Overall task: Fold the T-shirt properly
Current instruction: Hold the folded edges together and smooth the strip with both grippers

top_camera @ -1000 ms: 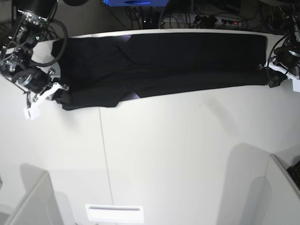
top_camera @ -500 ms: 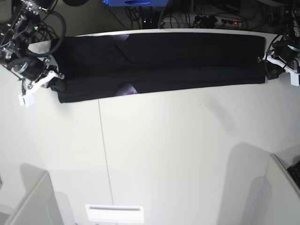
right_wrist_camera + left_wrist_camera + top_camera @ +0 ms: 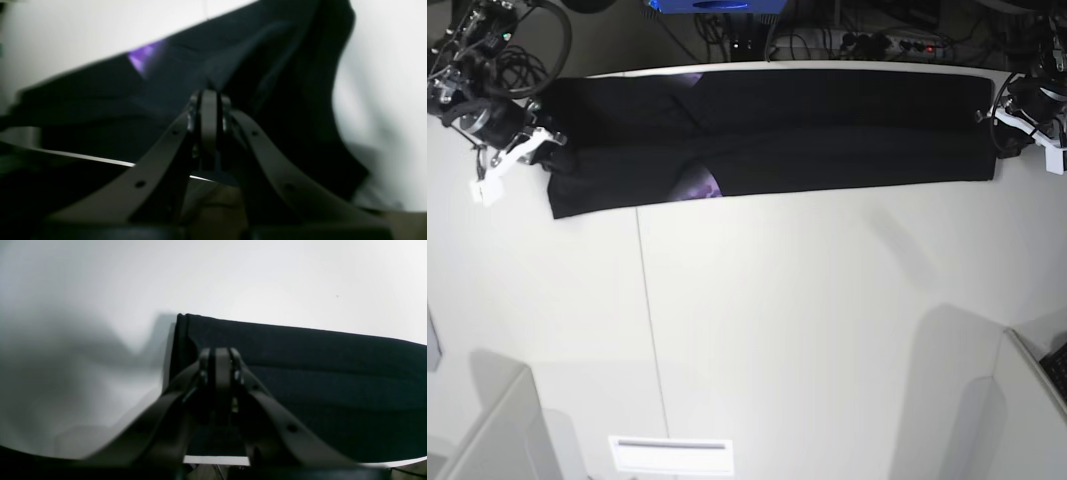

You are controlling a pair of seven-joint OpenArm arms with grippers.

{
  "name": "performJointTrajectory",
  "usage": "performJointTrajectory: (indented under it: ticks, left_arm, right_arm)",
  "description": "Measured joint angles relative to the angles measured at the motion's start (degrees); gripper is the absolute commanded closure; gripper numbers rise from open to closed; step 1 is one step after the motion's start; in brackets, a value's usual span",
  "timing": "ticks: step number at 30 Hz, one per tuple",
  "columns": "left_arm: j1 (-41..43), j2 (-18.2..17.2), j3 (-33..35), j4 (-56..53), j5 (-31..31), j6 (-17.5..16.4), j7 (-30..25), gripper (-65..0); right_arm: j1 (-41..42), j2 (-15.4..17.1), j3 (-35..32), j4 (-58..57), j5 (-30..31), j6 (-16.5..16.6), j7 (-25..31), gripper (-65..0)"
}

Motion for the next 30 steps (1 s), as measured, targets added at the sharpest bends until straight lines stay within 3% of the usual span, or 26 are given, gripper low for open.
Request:
performJointTrajectory:
  ticks: [5, 8, 10, 14, 25, 28, 30]
  left_arm:
    - [0.02, -0.22, -3.34, 0.02, 0.09, 0.00, 0.02, 0.0]
    - [-0.17, -0.11, -3.19, 0.07, 0.07, 0.00, 4.66, 0.0]
    - [-0.22, 0.11, -3.19, 0.07, 0.04, -0.02, 4.92, 0.0]
    - [-0.22, 0.11, -2.56, 0.04, 0.48, -3.23, 5.03, 0.0]
    - [-0.17, 0.22, -2.45, -0.17, 0.35, -3.87, 5.07, 0.0]
    - [-0.26, 0.52, -2.45, -0.17, 3.43, -3.87, 5.03, 0.0]
    - [-0.50, 2.45, -2.45, -0.15, 7.65, -3.91, 4.52, 0.0]
  right_arm:
    - [-0.79, 1.07, 1.53, 0.02, 2.21, -0.04, -2.10, 0.0]
    - [-2.21, -0.11, 1.36, -0.33, 2.43, -0.04, -0.76, 0.0]
    - [-2.89, -0.92, 1.33, -1.09, 1.16, -0.04, -1.68, 0.0]
    - [-2.82, -0.96, 0.72, -1.44, -4.74, -0.02, -1.25, 0.0]
    - [-4.44, -2.56, -1.38, -1.44, -5.14, -0.04, -0.81, 0.0]
    - [-5.07, -2.58, -1.38, -1.46, -5.57, -0.04, -0.87, 0.0]
    - [-5.07, -2.75, -1.49, -1.44, -10.03, -0.04, -0.85, 0.0]
